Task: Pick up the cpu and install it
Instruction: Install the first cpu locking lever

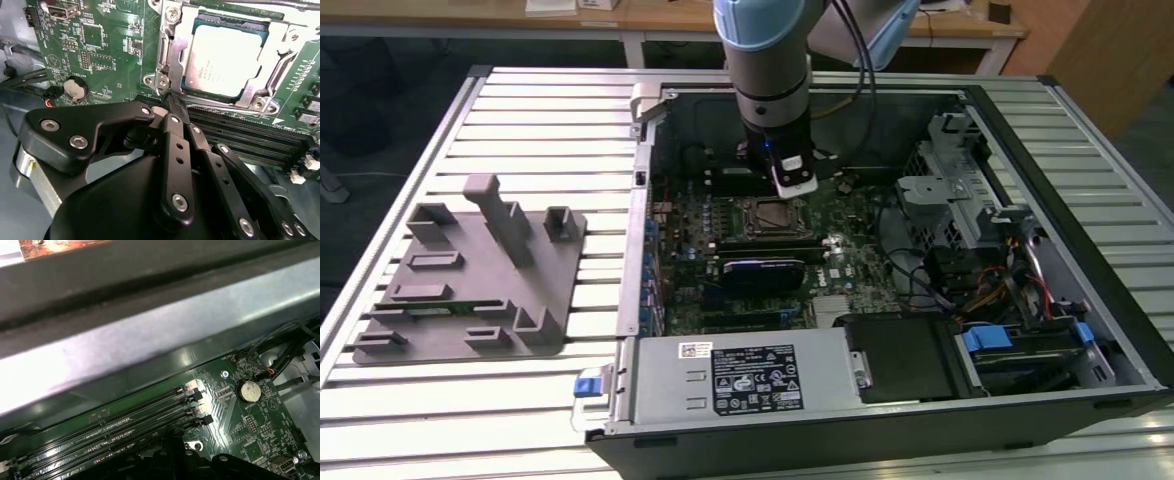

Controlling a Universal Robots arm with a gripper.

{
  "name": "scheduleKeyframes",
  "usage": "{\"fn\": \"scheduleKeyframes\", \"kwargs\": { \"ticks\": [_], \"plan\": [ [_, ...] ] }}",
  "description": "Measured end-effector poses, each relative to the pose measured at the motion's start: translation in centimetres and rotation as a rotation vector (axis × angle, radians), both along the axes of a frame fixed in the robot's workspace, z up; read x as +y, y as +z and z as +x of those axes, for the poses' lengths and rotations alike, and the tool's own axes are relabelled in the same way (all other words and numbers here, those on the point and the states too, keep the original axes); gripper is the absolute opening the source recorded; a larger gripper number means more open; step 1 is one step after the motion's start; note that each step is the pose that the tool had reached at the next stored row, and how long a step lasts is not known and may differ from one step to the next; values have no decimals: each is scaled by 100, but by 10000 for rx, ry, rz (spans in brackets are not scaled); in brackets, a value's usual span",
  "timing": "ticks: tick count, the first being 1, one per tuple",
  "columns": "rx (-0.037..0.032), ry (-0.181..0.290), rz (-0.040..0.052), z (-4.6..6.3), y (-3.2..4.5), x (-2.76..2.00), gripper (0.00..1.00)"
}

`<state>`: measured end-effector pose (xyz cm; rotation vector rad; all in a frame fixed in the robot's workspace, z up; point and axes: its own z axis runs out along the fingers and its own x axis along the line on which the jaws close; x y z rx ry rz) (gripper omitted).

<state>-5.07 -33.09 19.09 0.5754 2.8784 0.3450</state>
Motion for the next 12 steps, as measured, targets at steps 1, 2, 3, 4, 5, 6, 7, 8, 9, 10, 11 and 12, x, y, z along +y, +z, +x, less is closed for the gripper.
{"fn": "scheduleKeyframes", "kwargs": {
  "ticks": [1,2,3,4,5,6,7,8,9,10,11,12],
  "plan": [
    [1,-9,-1,1,1,0,11],
    [0,-16,1,1,4,1,11],
    [-11,-23,16,3,3,3,11],
    [-7,-29,7,3,12,2,11],
    [-2,-34,1,2,22,0,11],
    [-1,-39,3,1,29,1,11],
    [-1,-45,3,1,39,1,11],
    [1,-49,0,1,51,0,11],
    [0,-54,0,1,61,0,11],
    [0,-58,0,1,71,0,11],
    [0,-62,1,1,80,0,11],
    [1,-66,0,1,89,0,11]
  ]
}}
